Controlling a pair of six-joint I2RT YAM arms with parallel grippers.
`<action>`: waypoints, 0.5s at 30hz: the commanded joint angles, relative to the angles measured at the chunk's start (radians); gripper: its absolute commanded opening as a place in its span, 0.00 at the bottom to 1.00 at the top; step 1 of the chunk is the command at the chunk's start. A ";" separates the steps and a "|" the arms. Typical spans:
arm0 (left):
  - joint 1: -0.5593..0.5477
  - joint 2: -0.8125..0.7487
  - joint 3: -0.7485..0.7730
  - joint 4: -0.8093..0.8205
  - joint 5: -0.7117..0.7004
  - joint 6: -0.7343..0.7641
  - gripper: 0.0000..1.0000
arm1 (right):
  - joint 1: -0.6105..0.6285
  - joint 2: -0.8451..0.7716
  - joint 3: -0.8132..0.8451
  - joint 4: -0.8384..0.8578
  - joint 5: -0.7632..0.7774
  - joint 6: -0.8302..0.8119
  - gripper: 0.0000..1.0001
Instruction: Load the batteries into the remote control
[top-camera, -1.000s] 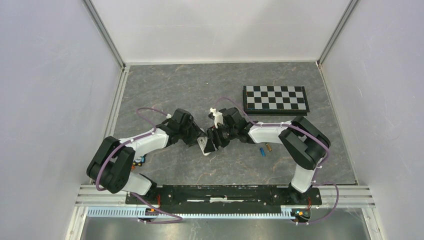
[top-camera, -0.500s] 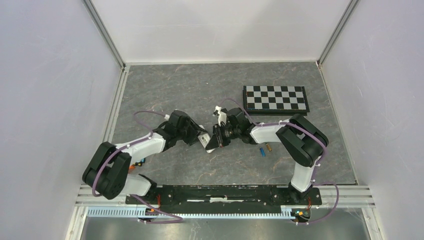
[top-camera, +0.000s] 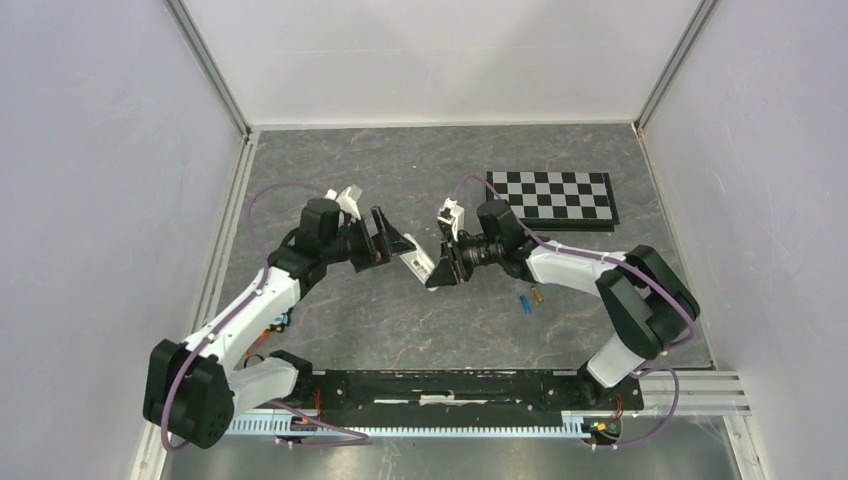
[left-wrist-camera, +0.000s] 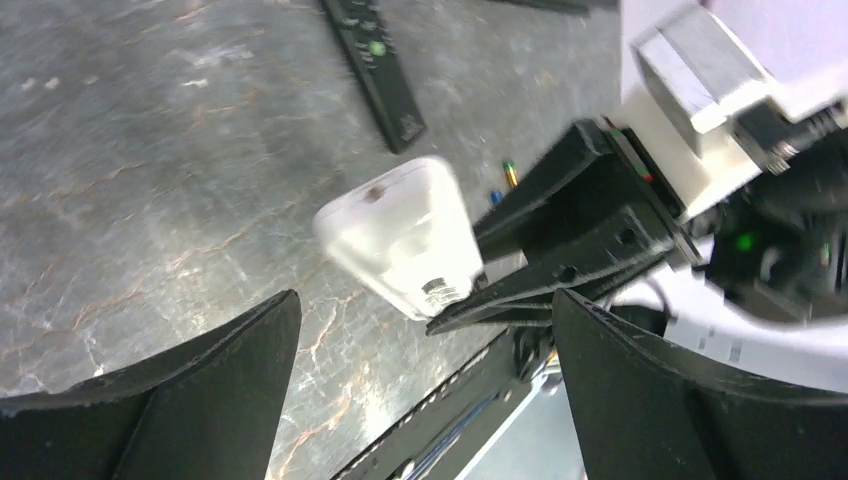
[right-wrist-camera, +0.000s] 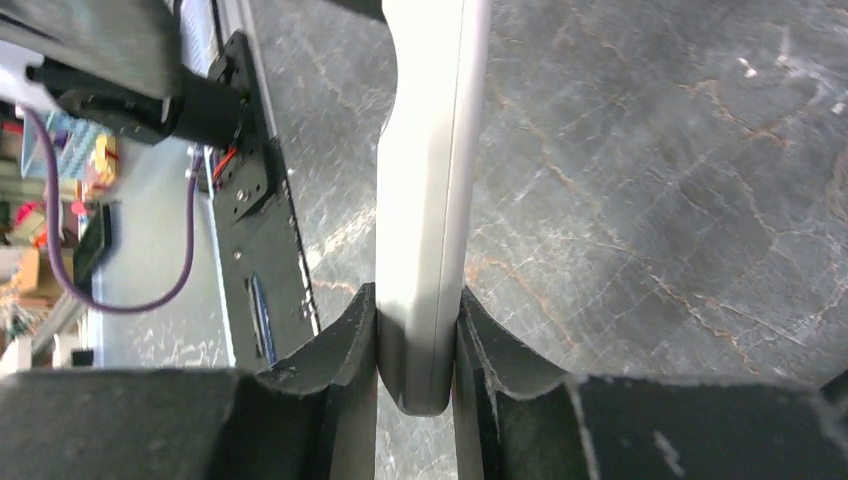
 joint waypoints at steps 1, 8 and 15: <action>0.004 -0.065 0.117 -0.183 0.244 0.356 1.00 | 0.003 -0.093 0.050 -0.164 -0.138 -0.222 0.00; 0.004 -0.067 0.183 -0.250 0.529 0.504 0.92 | -0.002 -0.180 0.113 -0.461 -0.274 -0.505 0.00; 0.005 -0.095 0.195 -0.324 0.524 0.621 0.92 | -0.003 -0.208 0.163 -0.625 -0.318 -0.650 0.00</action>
